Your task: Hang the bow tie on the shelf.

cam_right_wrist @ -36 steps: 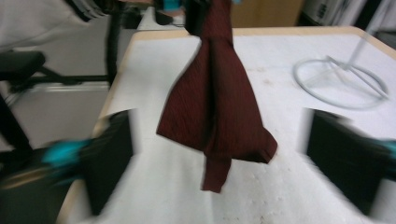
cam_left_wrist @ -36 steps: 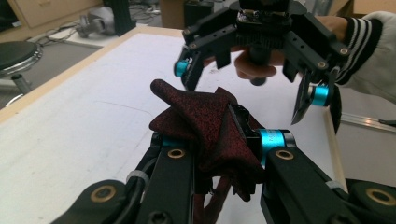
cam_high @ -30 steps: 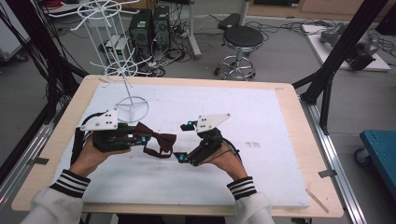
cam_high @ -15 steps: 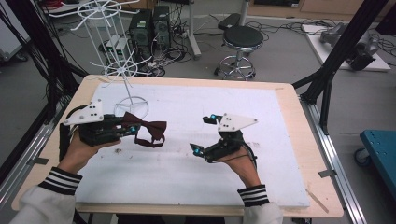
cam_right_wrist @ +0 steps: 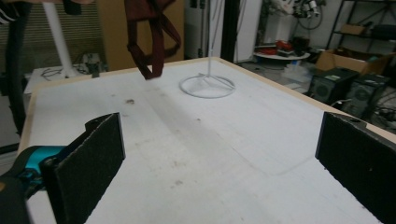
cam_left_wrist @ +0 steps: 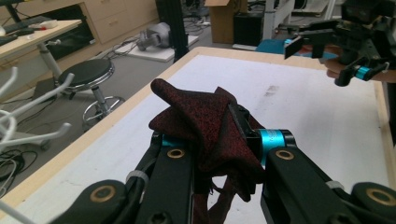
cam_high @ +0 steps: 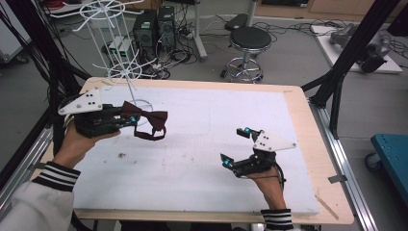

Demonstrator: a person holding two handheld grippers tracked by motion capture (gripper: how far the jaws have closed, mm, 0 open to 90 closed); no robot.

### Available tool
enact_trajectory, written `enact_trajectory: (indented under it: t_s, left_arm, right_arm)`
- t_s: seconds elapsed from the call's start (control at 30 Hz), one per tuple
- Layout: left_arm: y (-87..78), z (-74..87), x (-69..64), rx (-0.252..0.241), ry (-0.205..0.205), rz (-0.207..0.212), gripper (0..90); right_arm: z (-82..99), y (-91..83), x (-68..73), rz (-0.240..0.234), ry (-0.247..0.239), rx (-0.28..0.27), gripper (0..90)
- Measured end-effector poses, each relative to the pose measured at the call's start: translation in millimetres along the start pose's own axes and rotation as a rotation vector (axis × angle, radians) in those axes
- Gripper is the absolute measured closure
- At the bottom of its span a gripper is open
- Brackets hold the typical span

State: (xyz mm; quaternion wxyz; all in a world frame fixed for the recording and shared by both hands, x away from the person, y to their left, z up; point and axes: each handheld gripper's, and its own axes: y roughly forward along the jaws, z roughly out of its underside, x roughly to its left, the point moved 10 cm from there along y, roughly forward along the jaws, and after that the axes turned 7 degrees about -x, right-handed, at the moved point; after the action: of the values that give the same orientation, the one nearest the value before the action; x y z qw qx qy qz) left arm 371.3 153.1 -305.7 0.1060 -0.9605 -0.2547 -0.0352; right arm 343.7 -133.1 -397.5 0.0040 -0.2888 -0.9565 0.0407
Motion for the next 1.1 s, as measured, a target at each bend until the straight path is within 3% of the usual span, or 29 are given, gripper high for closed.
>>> enact_trajectory:
  t_s: [0.37,0.83,1.1]
  left_arm:
    - [-2.4,-13.4,24.9,0.02,0.009,-0.068,80.2]
    - [2.6,-25.3,54.0,0.072,0.032,-0.132,80.3]
    - [4.4,-23.9,71.3,0.084,0.012,-0.173,80.3]
  right_arm:
    - [10.7,-31.5,-18.5,0.128,-0.003,-0.068,0.6]
    - [28.8,-55.8,-30.6,0.217,0.05,-0.116,0.6]
    - [35.3,-67.6,-38.3,0.267,0.062,-0.162,0.6]
